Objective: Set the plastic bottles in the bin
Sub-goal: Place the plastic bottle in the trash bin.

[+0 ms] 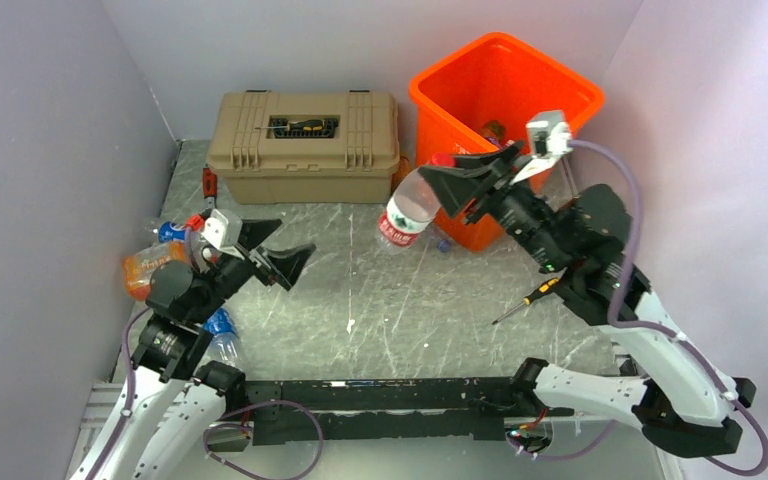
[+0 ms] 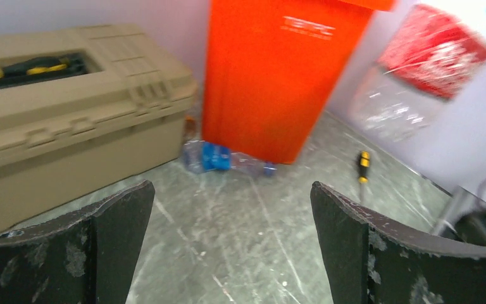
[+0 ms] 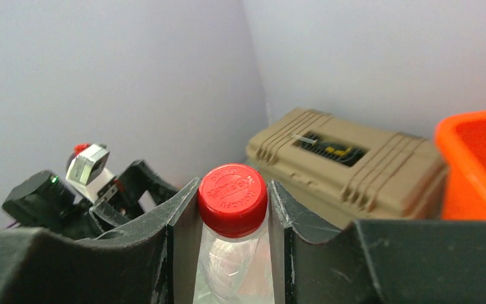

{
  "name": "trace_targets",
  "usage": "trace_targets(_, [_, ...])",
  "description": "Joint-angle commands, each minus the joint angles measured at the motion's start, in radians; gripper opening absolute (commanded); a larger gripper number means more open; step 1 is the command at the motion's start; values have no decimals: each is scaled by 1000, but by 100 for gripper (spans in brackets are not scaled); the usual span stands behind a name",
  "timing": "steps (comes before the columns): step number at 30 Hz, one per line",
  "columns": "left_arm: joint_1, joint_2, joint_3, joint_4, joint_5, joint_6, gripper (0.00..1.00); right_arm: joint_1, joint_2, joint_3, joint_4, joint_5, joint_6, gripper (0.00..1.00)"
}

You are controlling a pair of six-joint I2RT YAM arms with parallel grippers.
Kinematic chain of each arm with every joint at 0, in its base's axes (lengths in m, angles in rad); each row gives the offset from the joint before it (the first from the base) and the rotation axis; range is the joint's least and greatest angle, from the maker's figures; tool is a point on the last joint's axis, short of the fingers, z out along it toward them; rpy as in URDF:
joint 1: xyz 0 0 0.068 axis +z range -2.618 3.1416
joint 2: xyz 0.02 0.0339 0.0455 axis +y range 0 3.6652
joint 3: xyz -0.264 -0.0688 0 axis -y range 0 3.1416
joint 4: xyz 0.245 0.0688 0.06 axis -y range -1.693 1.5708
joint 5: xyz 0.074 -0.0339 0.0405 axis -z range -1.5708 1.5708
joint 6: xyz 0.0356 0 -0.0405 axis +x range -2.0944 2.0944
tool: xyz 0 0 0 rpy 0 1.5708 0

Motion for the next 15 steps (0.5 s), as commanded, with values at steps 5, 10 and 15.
trace_targets(5, [20,94,127,-208,-330,19,99,3,-76,179,27,326,-223,0])
trace_targets(10, [25,117,132,-220,-305,17,98,3,-17,193,282,603,-466,0])
trace_targets(15, [25,67,88,-169,-315,24,99,-8,126,234,655,763,-822,0])
